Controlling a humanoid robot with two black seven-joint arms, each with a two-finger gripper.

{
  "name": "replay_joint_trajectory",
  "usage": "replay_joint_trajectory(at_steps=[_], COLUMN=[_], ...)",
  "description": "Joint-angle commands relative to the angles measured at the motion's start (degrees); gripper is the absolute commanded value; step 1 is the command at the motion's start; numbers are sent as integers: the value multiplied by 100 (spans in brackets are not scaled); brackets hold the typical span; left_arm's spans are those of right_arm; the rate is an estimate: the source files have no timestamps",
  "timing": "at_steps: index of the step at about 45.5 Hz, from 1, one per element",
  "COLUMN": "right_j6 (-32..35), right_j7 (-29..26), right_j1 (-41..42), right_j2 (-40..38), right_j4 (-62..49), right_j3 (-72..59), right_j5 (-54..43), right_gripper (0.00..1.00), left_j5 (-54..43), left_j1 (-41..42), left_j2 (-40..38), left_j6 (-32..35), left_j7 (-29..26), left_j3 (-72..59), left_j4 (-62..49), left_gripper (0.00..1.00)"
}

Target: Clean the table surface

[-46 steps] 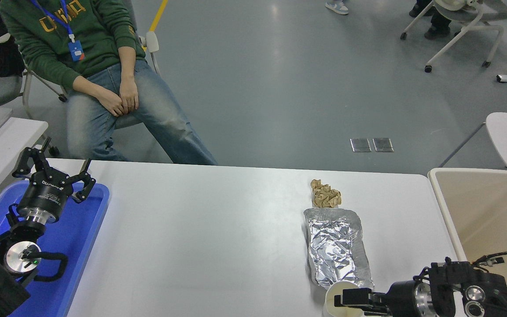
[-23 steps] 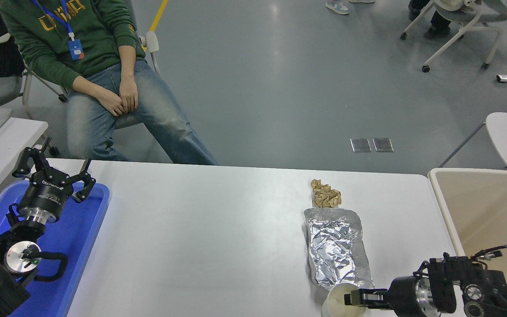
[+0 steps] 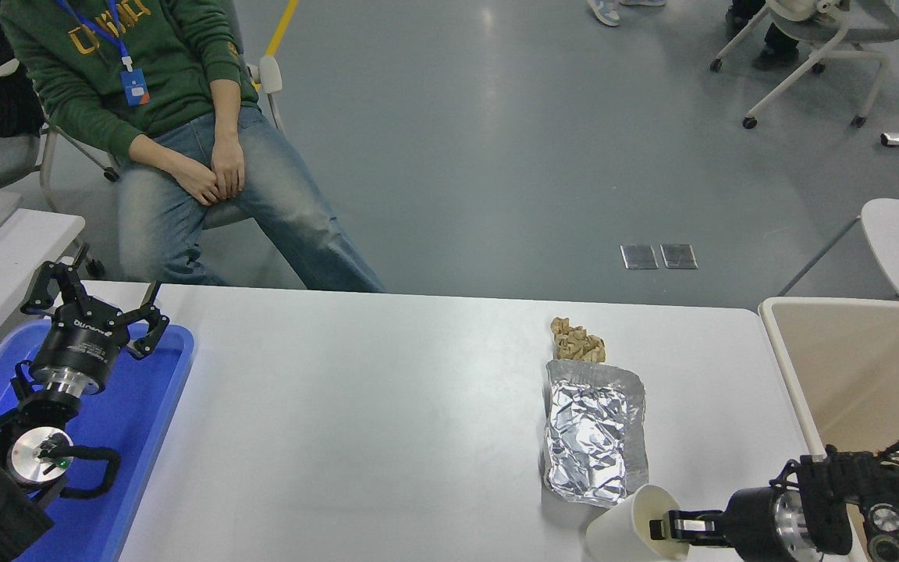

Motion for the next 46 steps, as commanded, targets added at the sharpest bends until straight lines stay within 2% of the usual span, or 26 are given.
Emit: replay_joint_trajectory(at_steps=[1,13,34,46], right_j6=[148,877,3180,3339], right_j7=[128,155,155,146], right_j1=[440,1038,1109,1249], right_j2=[-1016,-2212,-4243,-4367], right_j4=[94,94,-3,-30], right_j3=[63,361,2339,2348], right_j5=[757,1690,2367,2367], right_gripper=[0,0,0,0], left_j5=[0,0,0,0], left_j1=[0,0,0,0], left_j2=[1,-7,1,1], left_j6=[0,0,0,0], left_j7=[0,0,0,0], left_j3=[0,0,0,0], left_j4=[0,0,0,0], left_gripper=[100,100,100,100])
